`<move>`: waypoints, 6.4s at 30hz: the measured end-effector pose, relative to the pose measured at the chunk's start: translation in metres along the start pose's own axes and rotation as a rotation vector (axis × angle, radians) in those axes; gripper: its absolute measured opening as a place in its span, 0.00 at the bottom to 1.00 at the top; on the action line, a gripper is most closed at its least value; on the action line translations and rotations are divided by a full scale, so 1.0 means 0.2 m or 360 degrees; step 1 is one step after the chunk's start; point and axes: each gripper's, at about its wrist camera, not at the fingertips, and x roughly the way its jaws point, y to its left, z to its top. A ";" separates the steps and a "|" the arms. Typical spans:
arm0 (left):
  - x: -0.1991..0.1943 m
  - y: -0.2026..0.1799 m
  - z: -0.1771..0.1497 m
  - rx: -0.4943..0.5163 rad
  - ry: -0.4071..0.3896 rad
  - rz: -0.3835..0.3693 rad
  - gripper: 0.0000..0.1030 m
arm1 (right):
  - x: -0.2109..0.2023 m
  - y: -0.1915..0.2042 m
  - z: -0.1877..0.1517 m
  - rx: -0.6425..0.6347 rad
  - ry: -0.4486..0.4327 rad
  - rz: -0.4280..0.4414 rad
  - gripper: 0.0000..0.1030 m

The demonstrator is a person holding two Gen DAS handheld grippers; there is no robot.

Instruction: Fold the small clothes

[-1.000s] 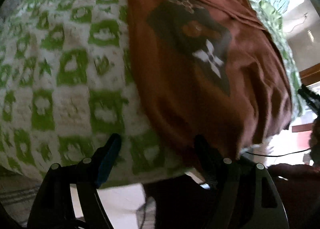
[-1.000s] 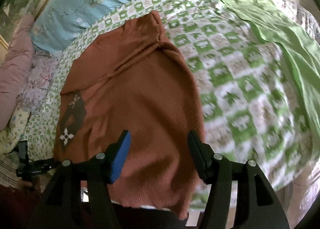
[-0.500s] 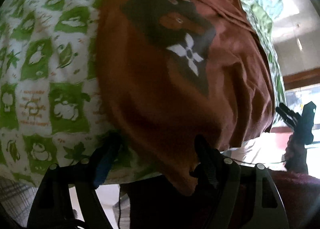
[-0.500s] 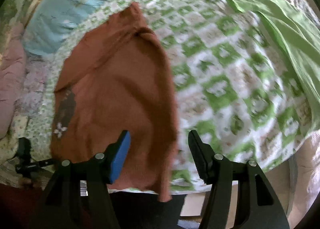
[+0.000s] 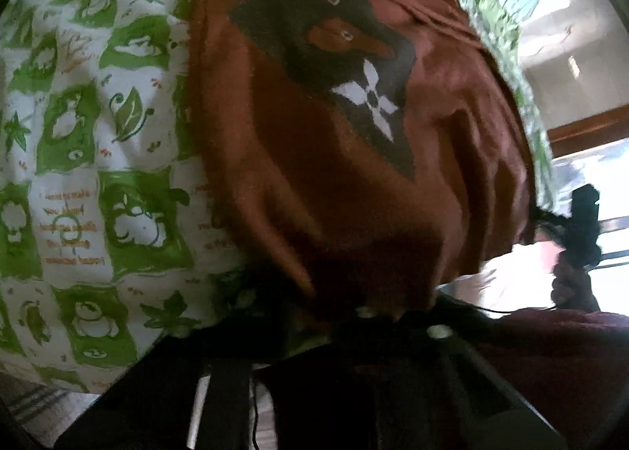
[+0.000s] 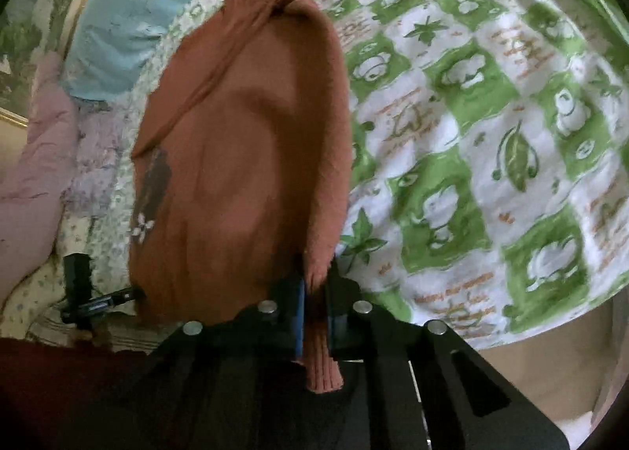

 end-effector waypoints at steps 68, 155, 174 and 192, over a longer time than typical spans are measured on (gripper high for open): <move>-0.15 0.31 1.65 -0.0533 -0.0803 -0.0078 0.48 | 0.54 0.17 1.89 0.0148 -0.0215 0.0243 0.21; 0.11 0.12 0.85 -0.0869 -0.0649 -0.0371 0.79 | 0.50 0.76 1.11 -0.0417 0.0001 0.0064 0.41; -0.07 0.17 1.04 -0.0877 -0.0928 -0.0213 0.16 | 0.46 0.59 1.26 -0.0380 0.0008 0.0071 0.41; 0.36 -1.02 1.32 0.0200 -0.0606 -0.0094 0.00 | 0.41 0.46 1.61 -0.0283 0.0017 0.0307 0.41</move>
